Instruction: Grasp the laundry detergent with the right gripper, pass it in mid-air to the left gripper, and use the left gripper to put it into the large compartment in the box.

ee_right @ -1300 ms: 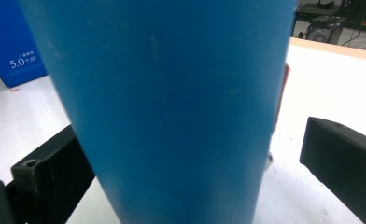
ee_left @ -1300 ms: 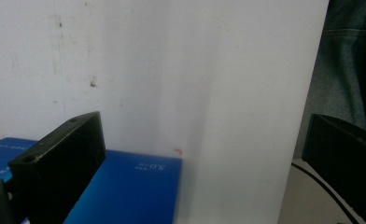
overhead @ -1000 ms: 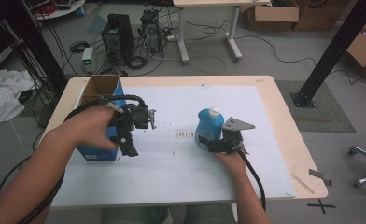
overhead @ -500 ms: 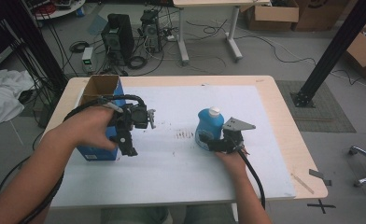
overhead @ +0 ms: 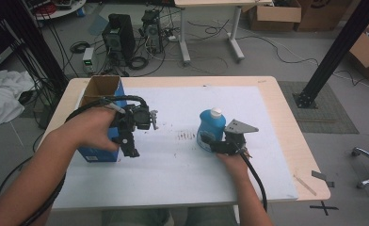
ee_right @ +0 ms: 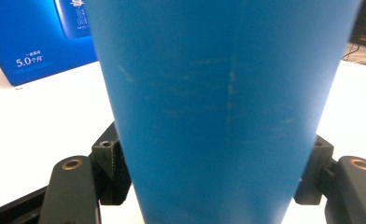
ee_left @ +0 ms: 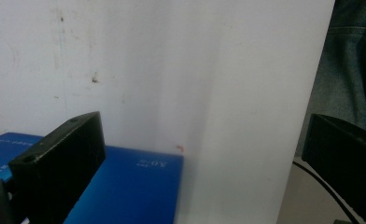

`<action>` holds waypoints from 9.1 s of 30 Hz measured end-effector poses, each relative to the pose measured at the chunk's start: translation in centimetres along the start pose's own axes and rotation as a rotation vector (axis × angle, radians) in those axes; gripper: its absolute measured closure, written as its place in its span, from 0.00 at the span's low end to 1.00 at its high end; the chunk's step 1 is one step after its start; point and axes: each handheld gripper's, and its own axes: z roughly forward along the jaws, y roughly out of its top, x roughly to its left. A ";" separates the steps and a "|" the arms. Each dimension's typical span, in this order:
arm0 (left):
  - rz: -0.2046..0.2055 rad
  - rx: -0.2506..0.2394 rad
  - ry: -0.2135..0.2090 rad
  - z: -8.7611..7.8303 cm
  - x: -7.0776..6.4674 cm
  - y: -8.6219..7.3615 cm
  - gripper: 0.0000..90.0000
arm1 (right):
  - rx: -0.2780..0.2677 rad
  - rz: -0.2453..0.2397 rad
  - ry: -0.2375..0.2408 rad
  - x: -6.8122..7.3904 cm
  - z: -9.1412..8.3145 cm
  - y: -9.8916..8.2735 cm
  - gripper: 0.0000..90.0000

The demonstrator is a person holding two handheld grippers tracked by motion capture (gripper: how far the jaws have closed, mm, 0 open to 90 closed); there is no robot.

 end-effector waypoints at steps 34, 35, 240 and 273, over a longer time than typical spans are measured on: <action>0.010 -0.001 0.000 0.0 0.1 0.5 0.00 | -0.012 -0.053 0.096 0.1 -1.2 1.0 0.51; 0.010 -0.003 0.000 -0.1 0.1 0.5 0.00 | -0.012 -0.060 0.108 0.2 -1.3 1.3 0.51; -0.540 0.105 -0.042 -11.6 4.0 1.8 0.43 | 0.452 -0.435 0.552 7.4 0.5 11.9 0.00; -1.283 0.101 0.010 -17.6 9.2 -9.1 0.43 | 0.577 -0.460 0.551 6.3 0.1 12.5 0.00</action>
